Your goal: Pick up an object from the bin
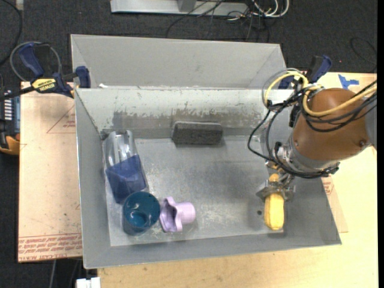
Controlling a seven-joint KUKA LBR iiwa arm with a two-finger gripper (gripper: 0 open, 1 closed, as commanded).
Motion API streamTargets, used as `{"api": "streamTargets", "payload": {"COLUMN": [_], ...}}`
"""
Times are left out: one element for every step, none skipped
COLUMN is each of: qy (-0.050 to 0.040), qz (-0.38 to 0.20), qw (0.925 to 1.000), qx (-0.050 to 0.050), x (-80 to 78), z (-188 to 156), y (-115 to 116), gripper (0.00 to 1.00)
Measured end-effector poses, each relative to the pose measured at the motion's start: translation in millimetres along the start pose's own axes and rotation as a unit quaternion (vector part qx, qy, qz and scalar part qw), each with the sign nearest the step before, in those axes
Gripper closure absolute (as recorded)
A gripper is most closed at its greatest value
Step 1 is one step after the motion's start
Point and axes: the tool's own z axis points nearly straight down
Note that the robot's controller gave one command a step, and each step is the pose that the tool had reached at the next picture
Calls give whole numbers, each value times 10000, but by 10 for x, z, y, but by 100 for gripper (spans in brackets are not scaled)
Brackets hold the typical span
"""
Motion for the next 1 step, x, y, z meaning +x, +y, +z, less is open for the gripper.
{"api": "streamTargets", "payload": {"qy": [0], "qz": [1], "qw": [10000], "qx": [-5], "x": [-3], "z": [-74], "y": [3], "gripper": [100]}}
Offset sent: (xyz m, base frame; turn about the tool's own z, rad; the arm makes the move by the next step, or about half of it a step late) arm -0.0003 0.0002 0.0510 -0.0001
